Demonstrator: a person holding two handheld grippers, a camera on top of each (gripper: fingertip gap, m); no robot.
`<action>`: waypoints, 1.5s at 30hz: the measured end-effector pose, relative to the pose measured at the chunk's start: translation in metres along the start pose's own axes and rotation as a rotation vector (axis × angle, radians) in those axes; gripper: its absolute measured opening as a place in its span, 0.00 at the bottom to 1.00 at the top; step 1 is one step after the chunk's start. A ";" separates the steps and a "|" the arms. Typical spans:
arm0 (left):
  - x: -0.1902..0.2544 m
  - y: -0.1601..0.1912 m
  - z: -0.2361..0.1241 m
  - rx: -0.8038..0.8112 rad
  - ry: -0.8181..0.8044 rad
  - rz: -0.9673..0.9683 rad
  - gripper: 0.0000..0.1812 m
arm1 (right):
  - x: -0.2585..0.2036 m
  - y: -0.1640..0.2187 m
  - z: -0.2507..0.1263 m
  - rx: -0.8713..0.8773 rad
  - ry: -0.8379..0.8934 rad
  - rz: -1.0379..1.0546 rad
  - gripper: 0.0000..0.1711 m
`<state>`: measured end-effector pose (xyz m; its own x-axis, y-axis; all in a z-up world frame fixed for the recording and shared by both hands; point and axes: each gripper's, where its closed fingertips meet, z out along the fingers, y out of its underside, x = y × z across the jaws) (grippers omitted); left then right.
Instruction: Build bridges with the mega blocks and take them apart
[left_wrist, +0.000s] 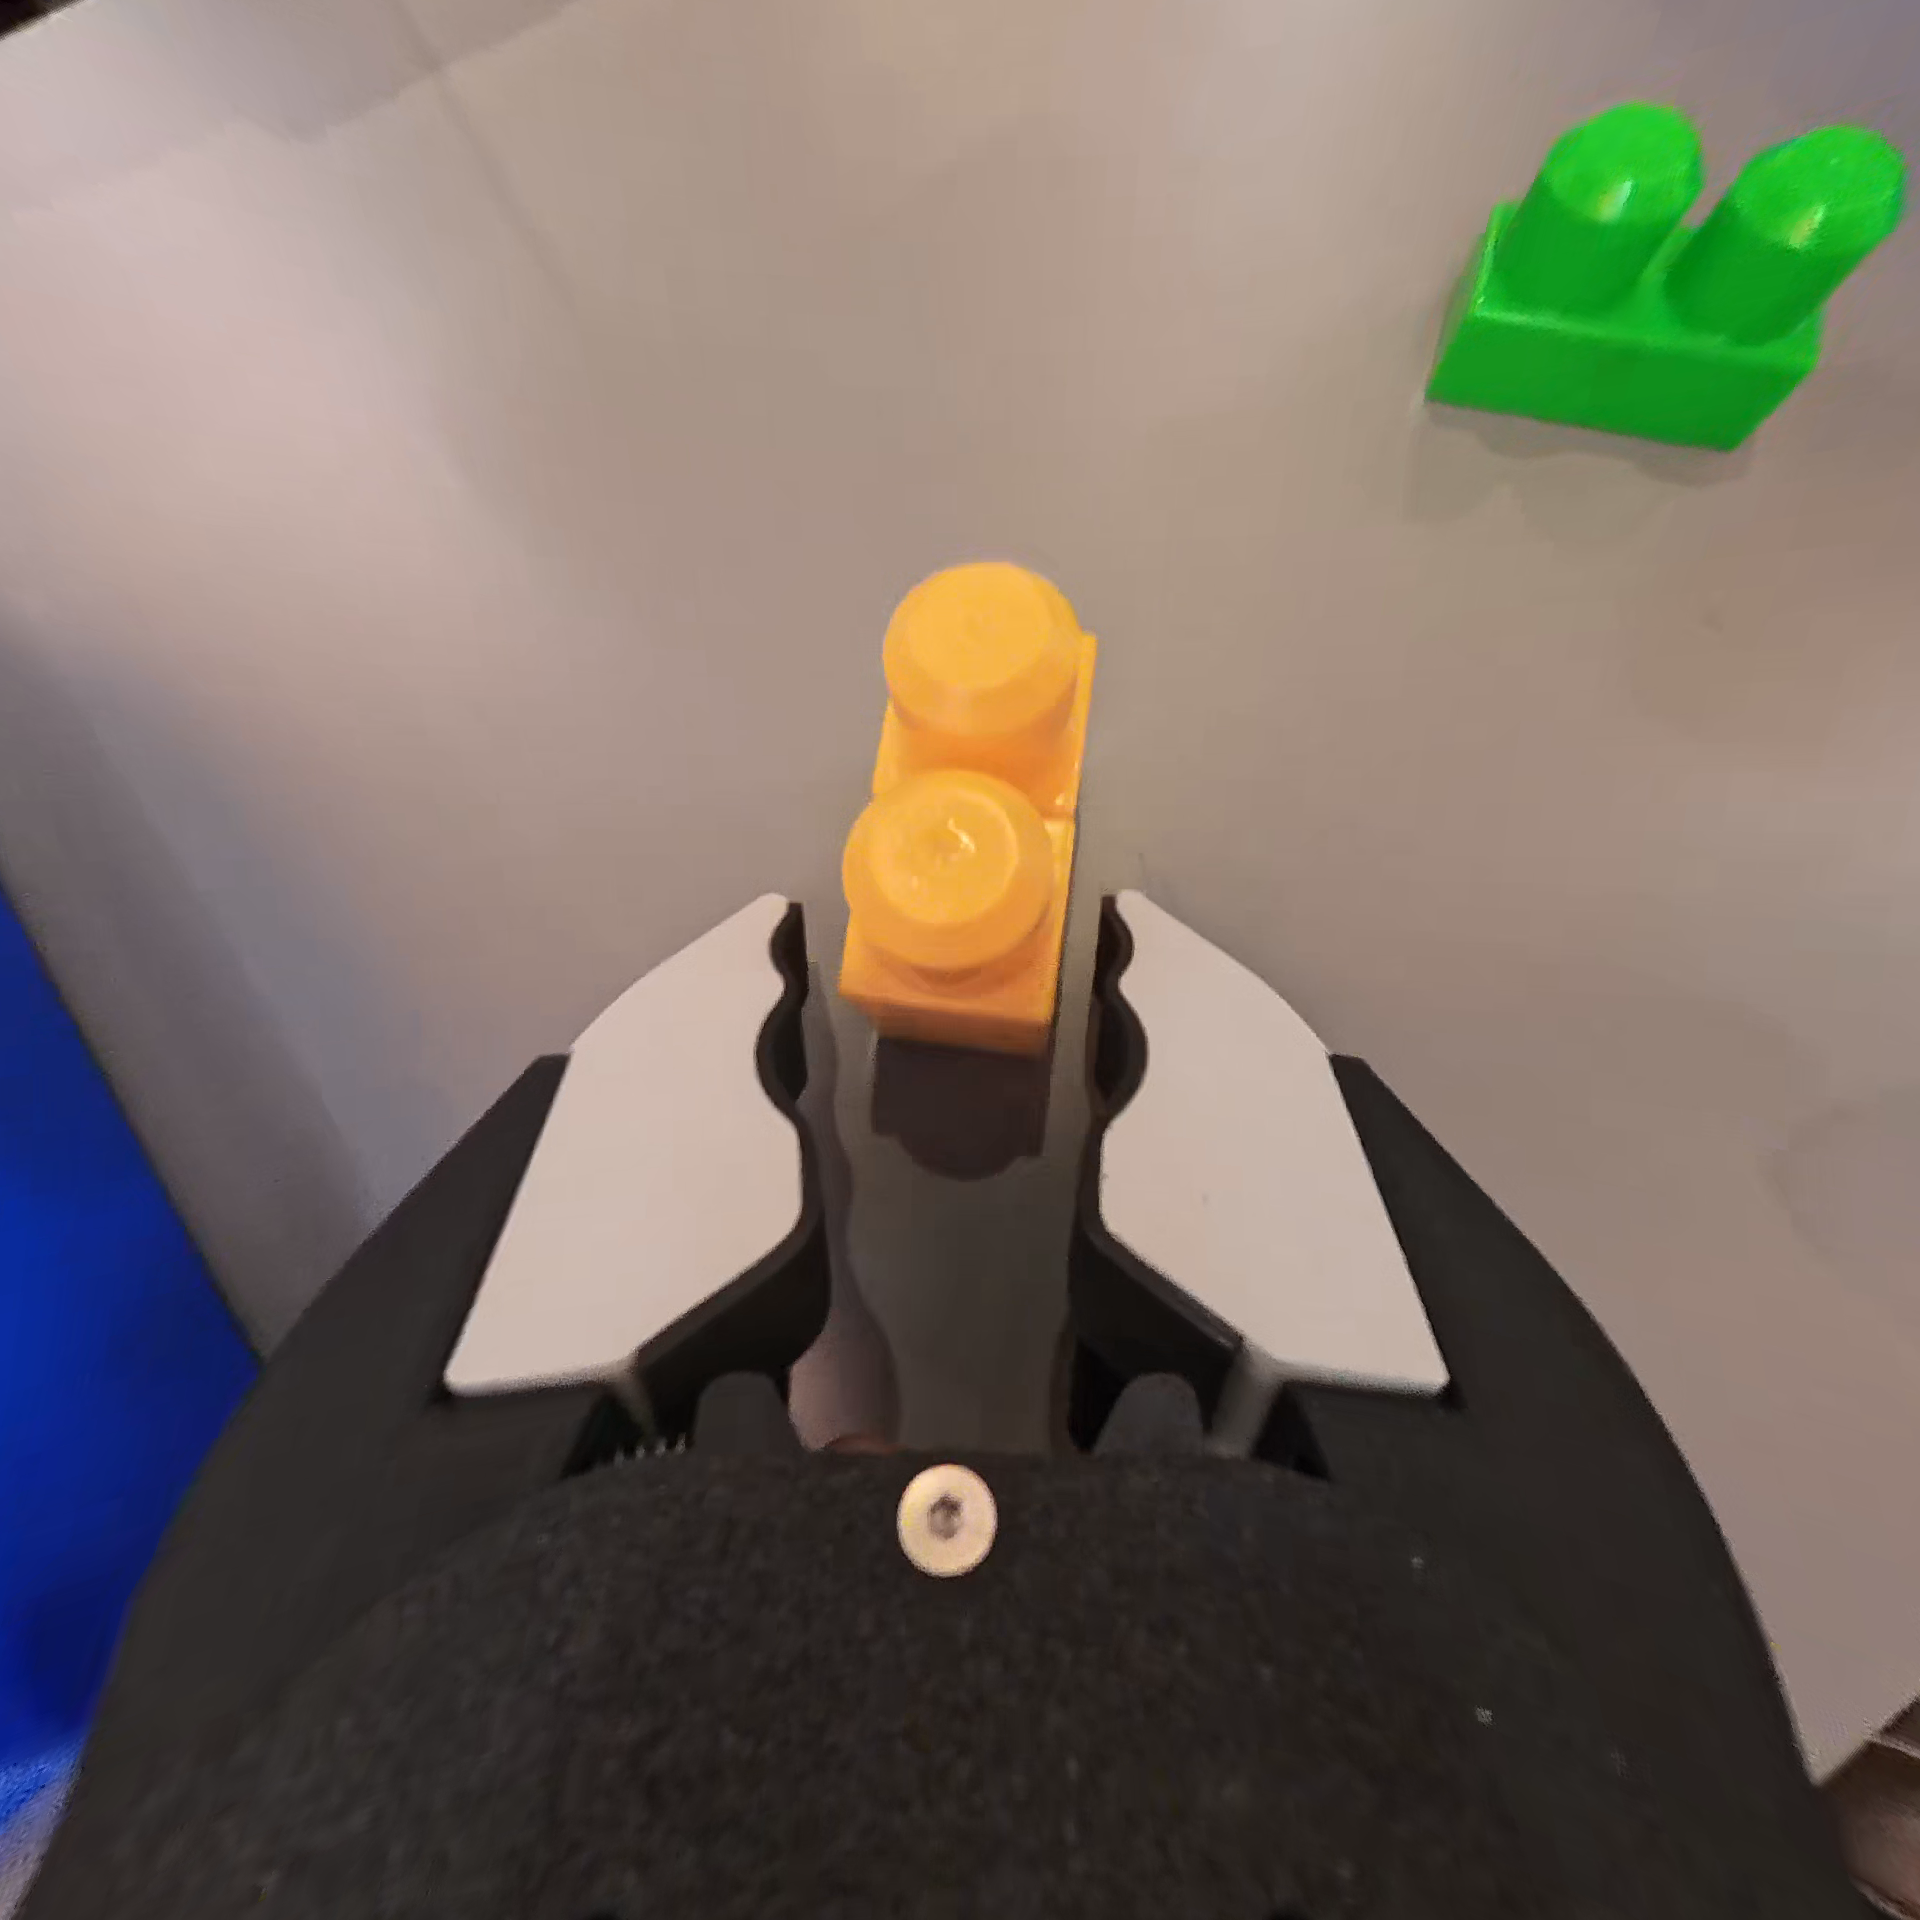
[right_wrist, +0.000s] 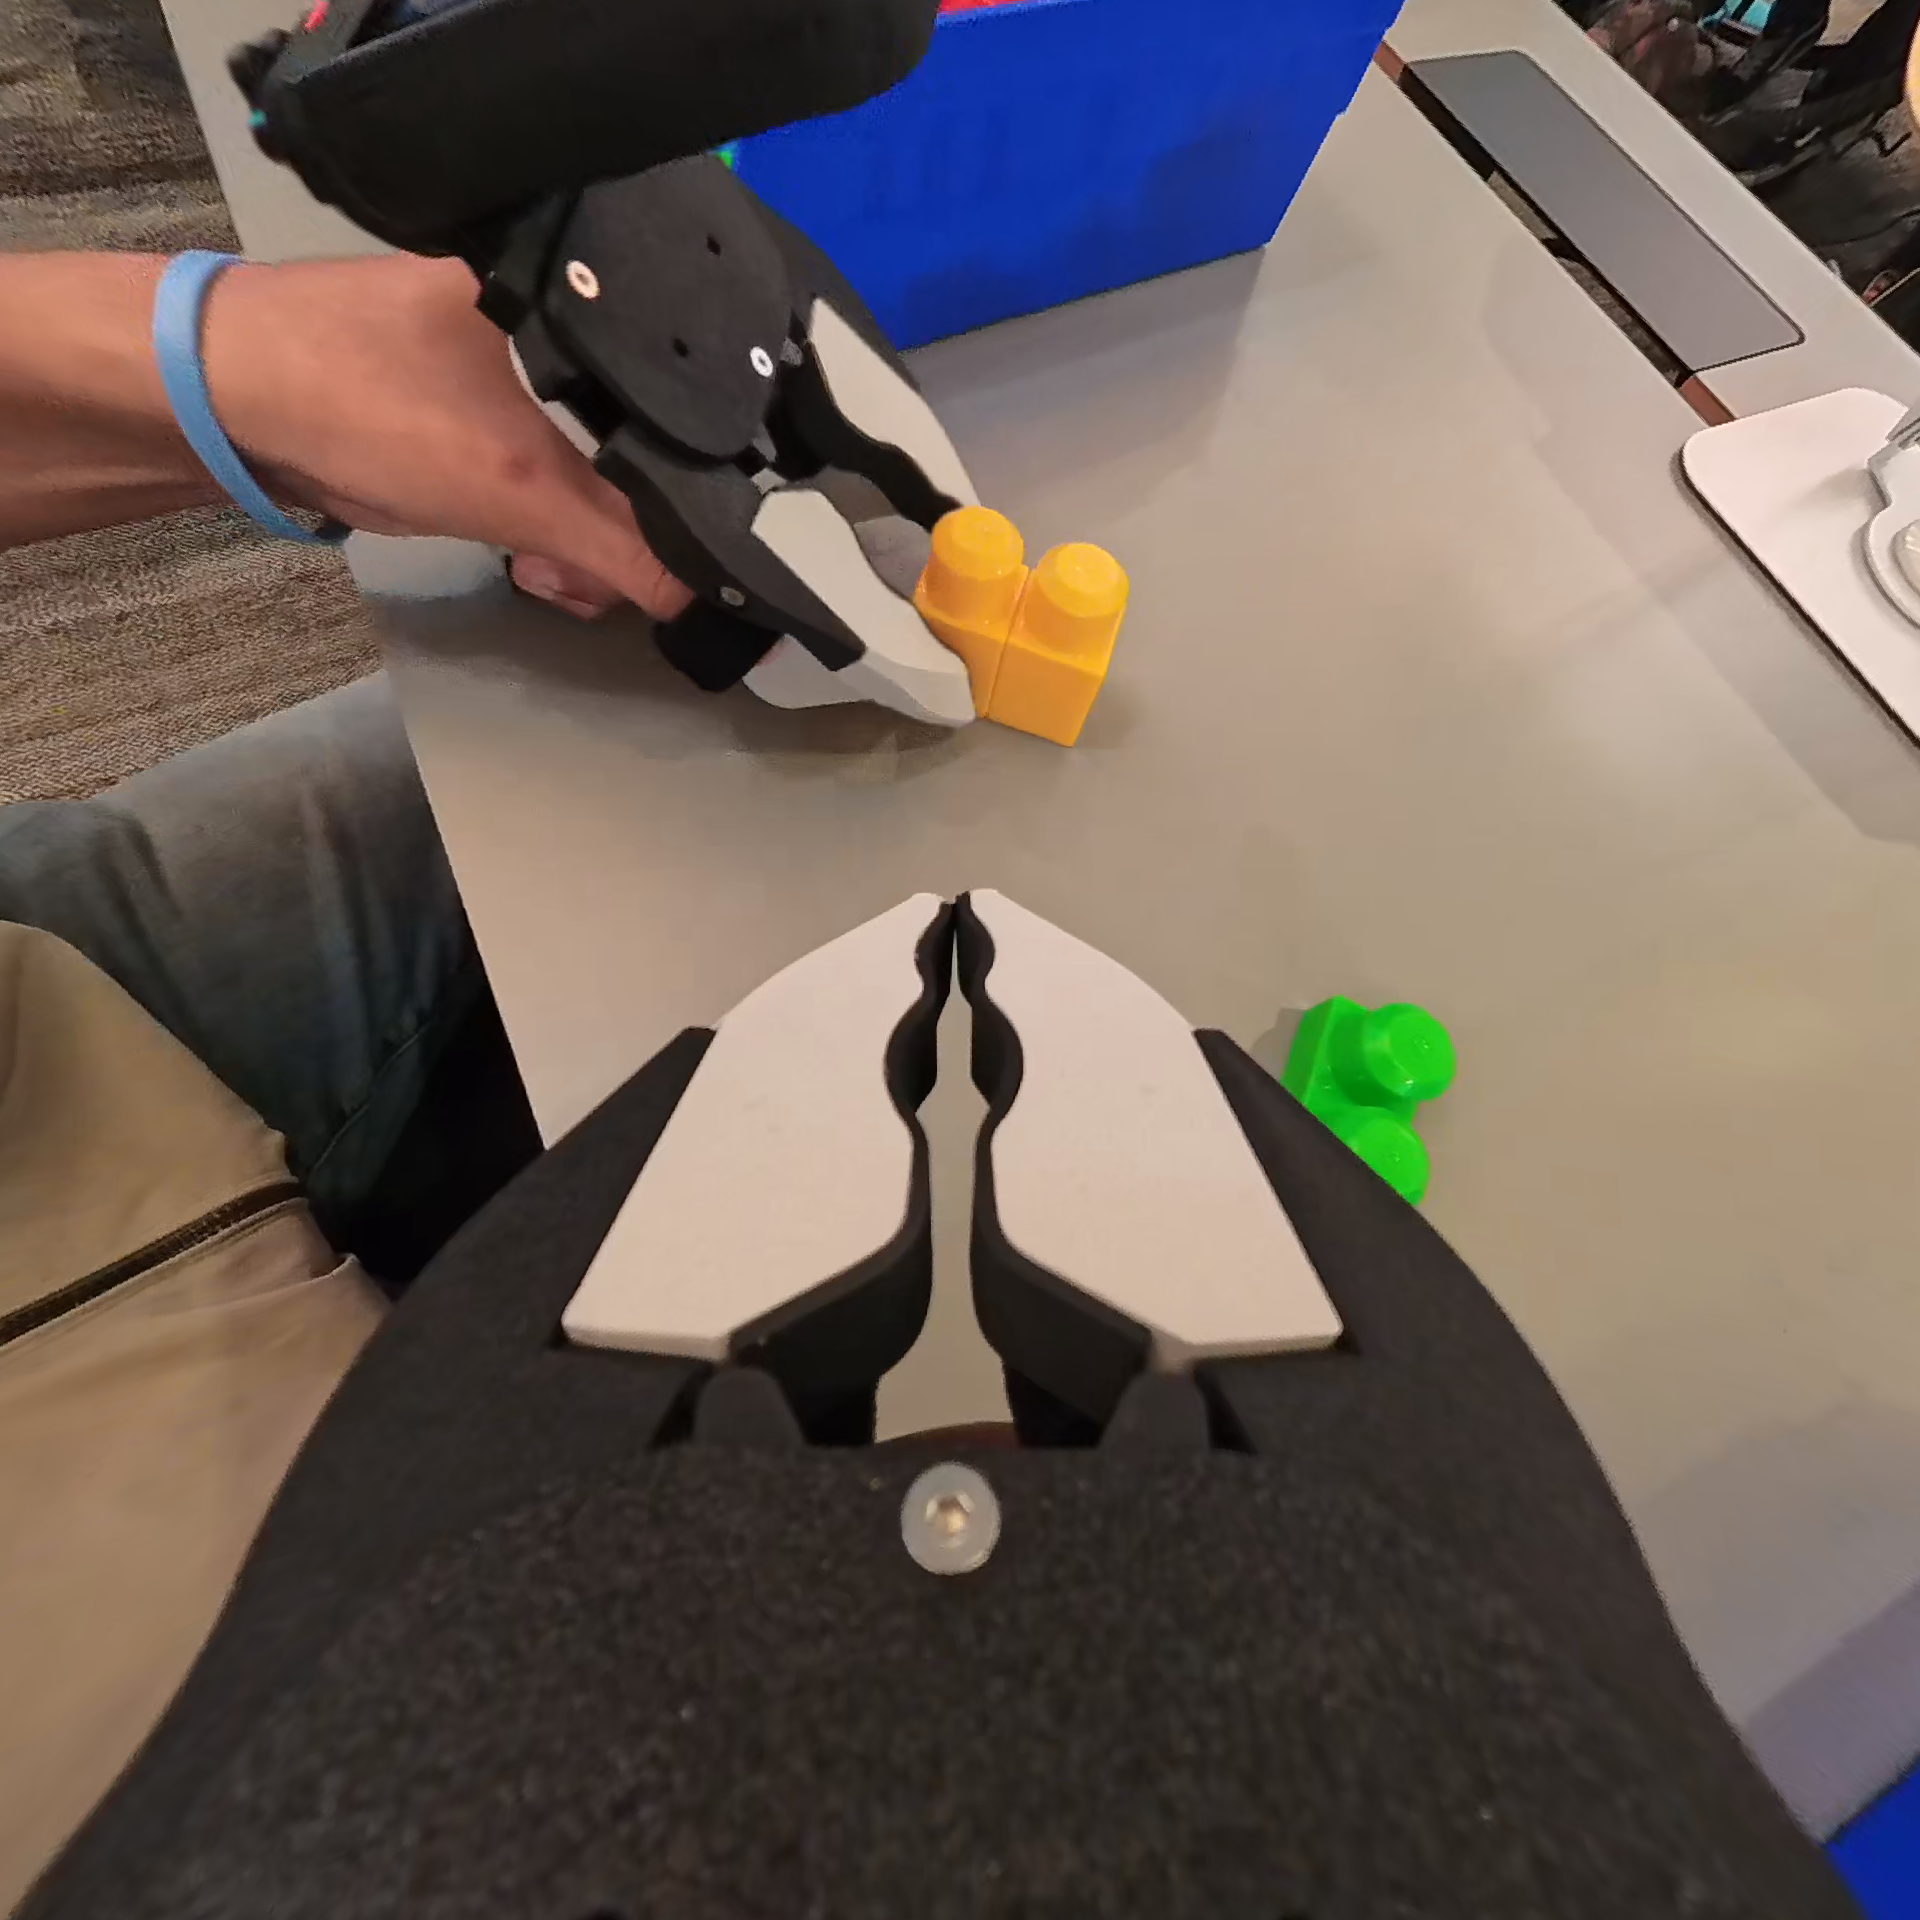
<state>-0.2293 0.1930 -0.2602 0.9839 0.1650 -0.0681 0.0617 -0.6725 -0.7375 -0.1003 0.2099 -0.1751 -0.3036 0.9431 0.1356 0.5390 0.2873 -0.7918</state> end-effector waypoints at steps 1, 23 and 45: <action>0.001 -0.001 0.001 0.002 0.021 -0.010 0.28 | 0.000 0.000 -0.001 0.000 0.001 0.001 0.00; 0.005 -0.006 0.001 -0.332 0.043 0.140 0.32 | -0.003 0.001 -0.001 -0.013 -0.012 -0.011 0.00; 0.006 -0.006 0.009 -0.610 0.151 0.185 0.24 | -0.002 -0.002 -0.010 -0.002 -0.009 -0.020 0.00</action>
<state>-0.2252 0.2046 -0.2621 0.9974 -0.0659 -0.0288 -0.0704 -0.9760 -0.2059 -0.0933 0.2085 -0.1678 -0.3213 0.9356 0.1464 0.5344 0.3068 -0.7876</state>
